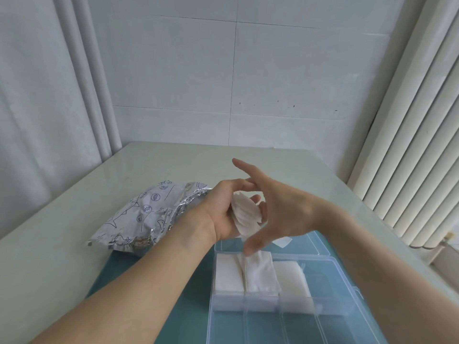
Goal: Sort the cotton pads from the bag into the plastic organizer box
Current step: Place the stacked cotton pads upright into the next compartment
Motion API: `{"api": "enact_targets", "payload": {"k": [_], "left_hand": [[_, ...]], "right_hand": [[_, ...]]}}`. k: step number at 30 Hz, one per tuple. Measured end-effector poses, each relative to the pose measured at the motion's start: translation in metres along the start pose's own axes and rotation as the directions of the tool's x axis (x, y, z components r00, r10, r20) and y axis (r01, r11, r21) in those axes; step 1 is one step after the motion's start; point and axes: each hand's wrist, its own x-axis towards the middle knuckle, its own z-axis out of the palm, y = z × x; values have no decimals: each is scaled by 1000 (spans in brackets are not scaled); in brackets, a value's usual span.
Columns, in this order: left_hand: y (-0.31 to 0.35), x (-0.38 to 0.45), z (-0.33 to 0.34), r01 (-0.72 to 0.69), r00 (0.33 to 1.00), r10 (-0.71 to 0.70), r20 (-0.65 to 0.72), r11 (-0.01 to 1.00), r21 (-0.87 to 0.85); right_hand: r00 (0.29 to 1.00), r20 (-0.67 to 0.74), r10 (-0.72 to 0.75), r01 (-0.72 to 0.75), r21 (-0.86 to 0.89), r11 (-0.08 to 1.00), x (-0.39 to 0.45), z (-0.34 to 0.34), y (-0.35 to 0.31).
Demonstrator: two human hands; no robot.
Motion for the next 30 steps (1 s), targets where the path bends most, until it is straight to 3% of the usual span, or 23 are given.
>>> {"api": "enact_targets", "payload": {"k": [3,8,11,13,16,18,21,25,30], "left_hand": [[0,-4,4,-51,998,51,39,998,20],[2,-6,6,-137,966,127,225,990,30],[3,-8,3,-85,955,76,286,996,17],[3,-10,4,-66,965,51,257,997,51],[1,-7,4,-67,977,50,208,995,78],[1,-7,5,-85,976,66,206,993,86],[1,-9,5,-89,969,60,238,990,113],[1,-14,5,-60,971,25,236,988,142],[0,-11,6,-129,975,105,196,985,113]], "right_hand": [[987,-154,-42,48,37,998,8,8,5],[954,-295,-58,94,109,990,8,2,8],[928,-361,-93,182,223,958,10,2,11],[933,-346,-101,194,246,950,10,0,13],[972,-231,-37,66,118,991,10,-1,16],[973,-229,10,7,74,997,10,-1,18],[957,-287,-32,38,16,999,11,-1,16],[910,-401,-101,142,74,987,8,-1,9],[938,-343,-49,11,-113,993,10,-1,12]]}}
